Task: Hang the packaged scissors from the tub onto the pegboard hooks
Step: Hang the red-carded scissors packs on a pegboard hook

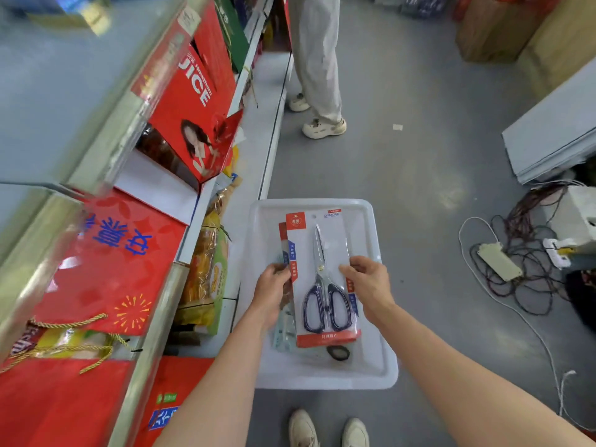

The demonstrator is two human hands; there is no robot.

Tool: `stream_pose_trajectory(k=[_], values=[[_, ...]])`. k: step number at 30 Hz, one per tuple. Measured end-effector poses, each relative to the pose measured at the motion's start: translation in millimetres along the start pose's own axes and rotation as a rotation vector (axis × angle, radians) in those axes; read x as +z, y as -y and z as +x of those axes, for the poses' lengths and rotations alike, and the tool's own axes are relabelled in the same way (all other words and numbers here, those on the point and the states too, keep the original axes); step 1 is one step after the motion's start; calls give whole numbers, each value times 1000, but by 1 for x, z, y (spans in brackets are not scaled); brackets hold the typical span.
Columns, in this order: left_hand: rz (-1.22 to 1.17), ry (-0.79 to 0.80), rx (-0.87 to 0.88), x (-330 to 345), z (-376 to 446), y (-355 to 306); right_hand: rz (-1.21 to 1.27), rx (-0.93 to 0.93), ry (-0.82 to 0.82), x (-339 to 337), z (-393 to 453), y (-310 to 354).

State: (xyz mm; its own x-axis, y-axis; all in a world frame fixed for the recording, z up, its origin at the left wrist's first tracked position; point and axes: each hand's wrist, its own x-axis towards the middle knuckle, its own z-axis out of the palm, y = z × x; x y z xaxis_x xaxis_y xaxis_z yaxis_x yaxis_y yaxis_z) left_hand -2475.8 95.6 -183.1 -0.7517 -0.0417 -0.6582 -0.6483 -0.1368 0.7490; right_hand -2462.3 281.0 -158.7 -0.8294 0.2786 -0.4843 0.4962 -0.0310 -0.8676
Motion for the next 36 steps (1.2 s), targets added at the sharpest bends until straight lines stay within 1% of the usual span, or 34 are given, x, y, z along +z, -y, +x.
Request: stream_pose_trajectory(k=[2, 5, 8, 15, 19, 24, 28, 36], values=[[-44, -2, 45, -3, -17, -15, 27, -30, 8, 3, -12, 22], [-115, -51, 137, -9, -48, -42, 73, -48, 22, 9, -31, 57], [-130, -112, 208, -12, -74, -72, 69, -62, 71, 15, -47, 92], [-268, -218, 419, -13, -133, -130, 51, -164, 227, 15, -77, 173], [-311, -334, 552, -13, -173, -151, 72, -212, 343, 18, -93, 207], [-387, -464, 672, -25, -226, -169, 94, -254, 480, 34, -122, 231], [-408, -584, 731, -41, -271, -176, 120, -302, 592, 54, -152, 246], [-404, -793, 801, -89, -343, -177, 164, -366, 767, 101, -218, 261]])
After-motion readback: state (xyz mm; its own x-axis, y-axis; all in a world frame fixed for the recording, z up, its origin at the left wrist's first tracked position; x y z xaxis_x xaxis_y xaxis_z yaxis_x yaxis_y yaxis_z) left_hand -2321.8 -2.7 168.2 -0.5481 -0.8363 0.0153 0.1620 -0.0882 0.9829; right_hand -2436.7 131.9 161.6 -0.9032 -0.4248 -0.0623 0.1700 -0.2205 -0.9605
